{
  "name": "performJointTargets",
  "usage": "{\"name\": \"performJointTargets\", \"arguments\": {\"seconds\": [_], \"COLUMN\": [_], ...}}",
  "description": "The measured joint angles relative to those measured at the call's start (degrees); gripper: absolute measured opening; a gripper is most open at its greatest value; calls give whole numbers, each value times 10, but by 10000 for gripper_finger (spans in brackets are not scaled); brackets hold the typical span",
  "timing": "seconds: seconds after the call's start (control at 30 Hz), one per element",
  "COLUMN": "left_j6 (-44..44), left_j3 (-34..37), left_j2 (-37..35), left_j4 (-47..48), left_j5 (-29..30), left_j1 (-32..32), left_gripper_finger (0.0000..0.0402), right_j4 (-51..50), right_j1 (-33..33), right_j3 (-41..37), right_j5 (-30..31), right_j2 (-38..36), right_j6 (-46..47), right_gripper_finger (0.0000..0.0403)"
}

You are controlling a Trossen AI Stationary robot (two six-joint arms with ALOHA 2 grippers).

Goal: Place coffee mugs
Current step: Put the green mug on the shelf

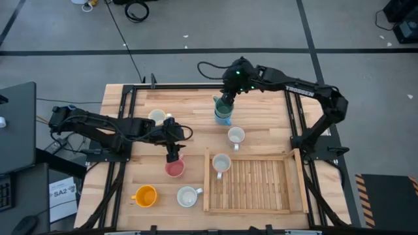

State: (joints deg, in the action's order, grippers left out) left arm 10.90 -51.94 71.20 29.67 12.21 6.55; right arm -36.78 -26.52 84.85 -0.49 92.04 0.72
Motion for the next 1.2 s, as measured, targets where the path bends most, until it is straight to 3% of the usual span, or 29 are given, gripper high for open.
{"name": "performJointTargets", "arguments": {"seconds": [0.47, 1.2], "left_j6": [0, 0], "left_j3": [0, 0], "left_j2": [0, 0], "left_j4": [-6, -13], "left_j5": [0, 0], "left_j1": [0, 0], "left_gripper_finger": [176, 176], "right_j4": [-56, -92], "right_j1": [-10, -17], "right_j3": [15, 13], "right_j5": [-41, -42], "right_j2": [40, 78], "right_j6": [-60, -84], "right_gripper_finger": [135, 127]}}
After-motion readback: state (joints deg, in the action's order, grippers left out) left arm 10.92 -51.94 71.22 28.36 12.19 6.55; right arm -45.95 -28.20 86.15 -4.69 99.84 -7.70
